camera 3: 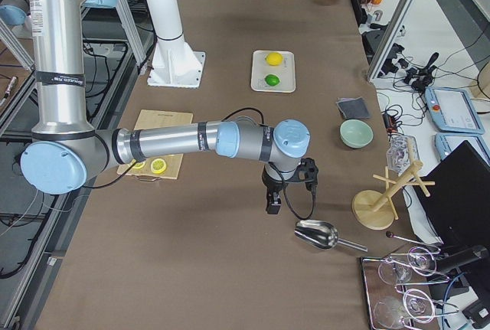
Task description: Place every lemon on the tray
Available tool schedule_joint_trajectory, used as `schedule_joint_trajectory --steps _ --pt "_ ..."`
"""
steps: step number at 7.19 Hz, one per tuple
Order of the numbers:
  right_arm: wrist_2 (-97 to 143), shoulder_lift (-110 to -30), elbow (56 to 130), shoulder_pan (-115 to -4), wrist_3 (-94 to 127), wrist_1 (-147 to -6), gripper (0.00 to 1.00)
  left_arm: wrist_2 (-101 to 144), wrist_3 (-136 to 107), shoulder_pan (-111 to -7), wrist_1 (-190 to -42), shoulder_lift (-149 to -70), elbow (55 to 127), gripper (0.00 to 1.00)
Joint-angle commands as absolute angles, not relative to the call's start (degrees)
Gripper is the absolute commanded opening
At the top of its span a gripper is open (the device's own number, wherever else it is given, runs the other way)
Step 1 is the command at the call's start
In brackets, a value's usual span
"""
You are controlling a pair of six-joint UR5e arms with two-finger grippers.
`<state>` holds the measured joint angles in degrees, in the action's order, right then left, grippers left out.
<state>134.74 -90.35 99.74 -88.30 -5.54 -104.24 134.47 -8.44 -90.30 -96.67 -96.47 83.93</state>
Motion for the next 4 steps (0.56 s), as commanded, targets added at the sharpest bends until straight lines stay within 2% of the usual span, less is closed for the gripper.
schedule_joint_trajectory --steps 1,4 --pt "134.7 -90.4 99.7 -88.1 -5.5 -104.2 1.0 134.5 -8.4 -90.4 -96.6 -96.5 83.9 0.98" --pt "134.6 -90.5 99.7 -87.9 -5.5 -104.2 1.0 134.5 -8.4 -90.3 -96.7 -96.5 84.0 0.98"
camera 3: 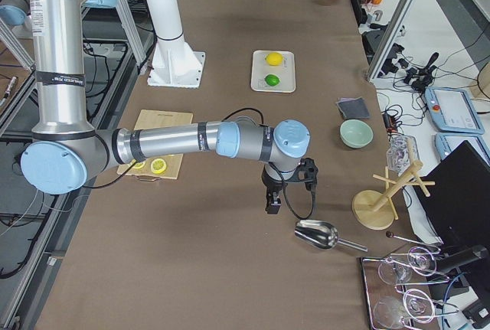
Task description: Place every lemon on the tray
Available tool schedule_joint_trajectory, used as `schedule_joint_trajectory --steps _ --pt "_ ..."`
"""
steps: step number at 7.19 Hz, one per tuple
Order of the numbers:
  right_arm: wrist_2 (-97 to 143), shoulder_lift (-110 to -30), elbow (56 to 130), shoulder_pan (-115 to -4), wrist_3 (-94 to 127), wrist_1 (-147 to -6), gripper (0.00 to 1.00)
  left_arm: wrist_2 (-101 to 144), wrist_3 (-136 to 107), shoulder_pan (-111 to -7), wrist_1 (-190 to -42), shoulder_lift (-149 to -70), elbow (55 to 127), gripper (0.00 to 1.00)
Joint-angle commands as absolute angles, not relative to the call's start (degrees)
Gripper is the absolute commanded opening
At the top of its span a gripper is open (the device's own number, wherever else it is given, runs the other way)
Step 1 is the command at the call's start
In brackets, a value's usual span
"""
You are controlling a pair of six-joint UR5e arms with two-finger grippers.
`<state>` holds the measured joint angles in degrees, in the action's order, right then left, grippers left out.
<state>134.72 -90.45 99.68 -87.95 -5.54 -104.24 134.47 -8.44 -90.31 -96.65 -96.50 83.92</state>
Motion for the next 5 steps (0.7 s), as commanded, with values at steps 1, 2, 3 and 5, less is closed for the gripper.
schedule_joint_trajectory --steps 1,2,3,5 --pt "134.6 -90.5 99.7 -87.8 -5.5 -104.2 1.0 134.5 -8.4 -90.3 -96.7 -96.5 83.9 0.98" --pt "134.6 -90.5 99.7 -87.8 -5.5 -104.2 1.0 134.5 -8.4 -90.3 -96.7 -96.5 83.9 0.98" --pt "134.6 -90.5 99.7 -87.8 -5.5 -104.2 1.0 134.5 -8.3 -90.3 -96.7 -96.5 83.6 0.98" --pt "134.5 -90.5 99.8 -87.8 -5.5 -104.2 1.0 134.5 -8.3 -90.3 -96.7 -96.6 83.7 0.98"
